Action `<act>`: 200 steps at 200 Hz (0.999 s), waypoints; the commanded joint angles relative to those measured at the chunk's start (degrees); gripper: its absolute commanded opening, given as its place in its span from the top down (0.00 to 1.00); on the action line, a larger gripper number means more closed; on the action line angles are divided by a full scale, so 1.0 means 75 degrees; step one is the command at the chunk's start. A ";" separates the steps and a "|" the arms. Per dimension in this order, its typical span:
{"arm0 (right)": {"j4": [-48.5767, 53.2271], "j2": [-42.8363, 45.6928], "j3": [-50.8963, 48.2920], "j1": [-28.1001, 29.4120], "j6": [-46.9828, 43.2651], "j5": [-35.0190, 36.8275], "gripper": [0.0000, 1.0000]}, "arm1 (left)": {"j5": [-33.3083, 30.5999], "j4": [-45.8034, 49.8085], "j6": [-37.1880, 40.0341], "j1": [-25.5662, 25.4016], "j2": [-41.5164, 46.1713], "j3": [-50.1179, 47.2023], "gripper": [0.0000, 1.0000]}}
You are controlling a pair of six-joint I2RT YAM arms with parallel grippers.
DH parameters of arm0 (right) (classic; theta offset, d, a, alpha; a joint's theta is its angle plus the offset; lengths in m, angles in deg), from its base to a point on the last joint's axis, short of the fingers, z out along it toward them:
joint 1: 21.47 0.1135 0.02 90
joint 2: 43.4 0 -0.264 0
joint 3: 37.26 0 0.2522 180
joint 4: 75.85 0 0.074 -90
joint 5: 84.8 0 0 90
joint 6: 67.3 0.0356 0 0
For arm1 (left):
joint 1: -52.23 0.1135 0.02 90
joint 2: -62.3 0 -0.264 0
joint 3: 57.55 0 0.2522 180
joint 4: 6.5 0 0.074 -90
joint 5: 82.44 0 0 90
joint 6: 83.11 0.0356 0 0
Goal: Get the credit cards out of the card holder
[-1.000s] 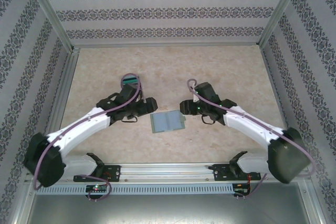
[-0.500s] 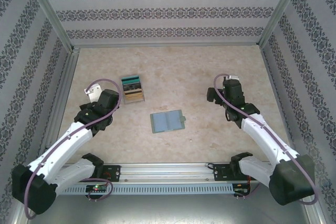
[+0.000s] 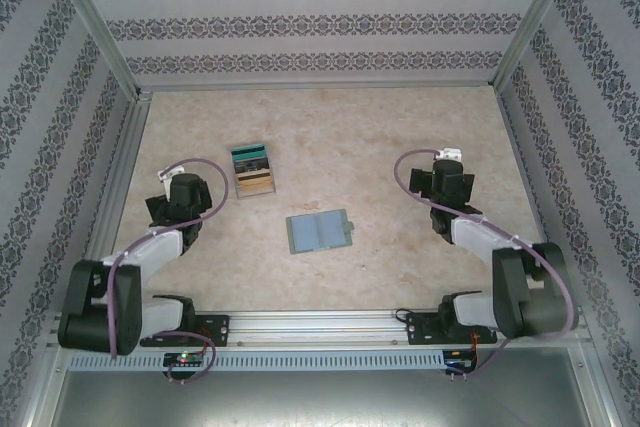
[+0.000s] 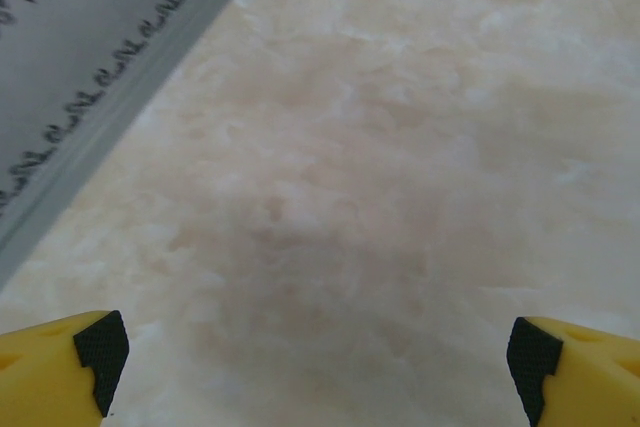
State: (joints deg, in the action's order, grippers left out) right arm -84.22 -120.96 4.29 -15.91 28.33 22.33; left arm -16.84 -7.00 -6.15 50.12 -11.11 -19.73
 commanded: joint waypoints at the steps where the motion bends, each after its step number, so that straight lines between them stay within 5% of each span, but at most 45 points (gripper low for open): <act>1: -0.1571 -0.0278 -0.0012 -0.0117 -0.0491 -0.0363 0.02 | 0.0872 -0.2289 0.0425 0.0222 -0.0560 0.0061 0.01; 27: -0.3295 -0.0808 -0.0621 -0.0664 -0.0188 -0.1243 0.02 | 0.1592 -0.3405 0.0821 0.0359 -0.1328 0.0084 0.01; 70: -0.3836 -0.1114 -0.0818 -0.0687 -0.0378 -0.1809 0.02 | 0.2723 -0.5369 0.1340 0.0363 -0.2193 -0.0463 0.01; 82: -0.3783 -0.1113 -0.0768 -0.0683 -0.0456 -0.2015 0.02 | 0.2870 -0.4494 0.1390 0.0353 -0.2043 -0.0159 0.01; 200: -0.3699 -0.1132 -0.0717 -0.0613 -0.0609 -0.2148 0.02 | 0.3359 -0.4346 0.1687 0.0293 -0.2123 0.0003 0.01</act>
State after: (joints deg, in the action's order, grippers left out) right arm -109.55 -129.33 -1.63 -20.94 24.18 7.22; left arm 7.22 -38.23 5.46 52.24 -27.02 -20.87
